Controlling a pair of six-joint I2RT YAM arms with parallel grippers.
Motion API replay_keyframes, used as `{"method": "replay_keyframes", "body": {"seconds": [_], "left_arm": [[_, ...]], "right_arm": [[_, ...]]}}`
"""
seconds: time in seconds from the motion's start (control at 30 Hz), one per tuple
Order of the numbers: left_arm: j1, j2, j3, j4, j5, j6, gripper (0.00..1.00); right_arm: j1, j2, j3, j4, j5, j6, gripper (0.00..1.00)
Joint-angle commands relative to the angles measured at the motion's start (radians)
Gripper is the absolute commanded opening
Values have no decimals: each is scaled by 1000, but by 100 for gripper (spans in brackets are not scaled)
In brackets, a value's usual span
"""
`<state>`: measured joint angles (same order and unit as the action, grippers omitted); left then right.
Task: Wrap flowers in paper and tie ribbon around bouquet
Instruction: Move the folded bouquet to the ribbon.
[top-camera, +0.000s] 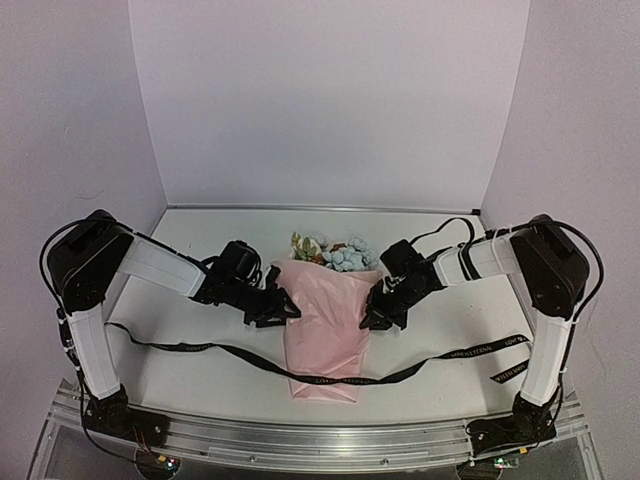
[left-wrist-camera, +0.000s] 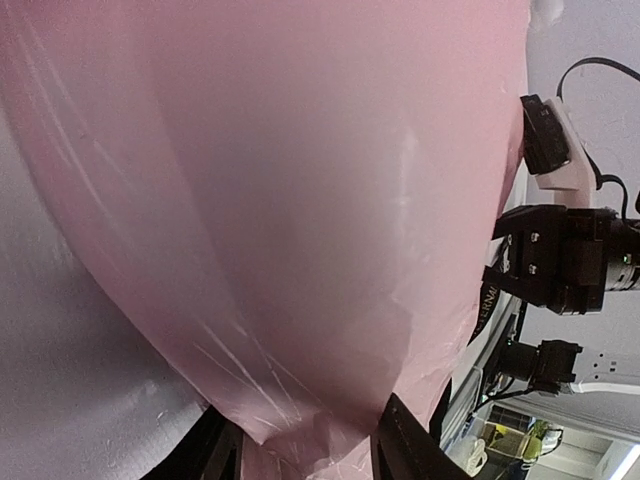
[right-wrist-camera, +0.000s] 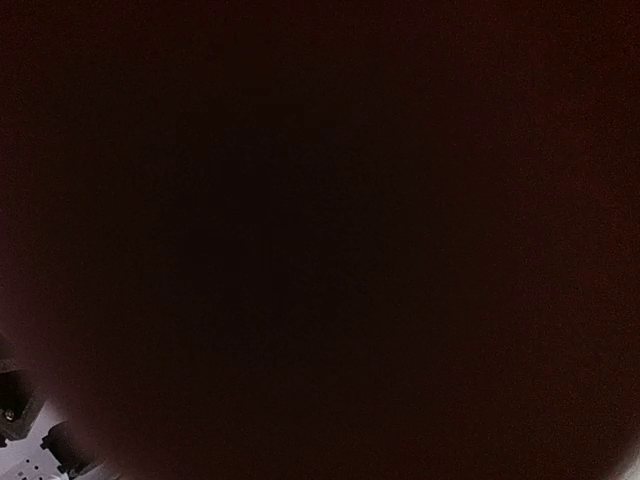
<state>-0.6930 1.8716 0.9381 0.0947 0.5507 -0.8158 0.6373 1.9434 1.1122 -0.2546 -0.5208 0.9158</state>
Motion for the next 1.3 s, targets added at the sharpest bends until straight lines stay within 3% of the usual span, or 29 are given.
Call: {"method": "replay_keyframes", "body": {"seconds": [0.0, 0.27, 0.6, 1.27], "left_arm": [[-3, 51, 117, -48, 19, 22, 38], [16, 148, 283, -184, 35, 54, 30], [40, 174, 409, -286, 124, 60, 29], [13, 15, 269, -287, 151, 4, 29]], "right_arm": [[-9, 26, 78, -14, 24, -17, 0], [-48, 56, 218, -158, 20, -72, 0], [-55, 72, 368, -348, 5, -44, 0], [-3, -53, 256, -386, 8, 31, 0]]}}
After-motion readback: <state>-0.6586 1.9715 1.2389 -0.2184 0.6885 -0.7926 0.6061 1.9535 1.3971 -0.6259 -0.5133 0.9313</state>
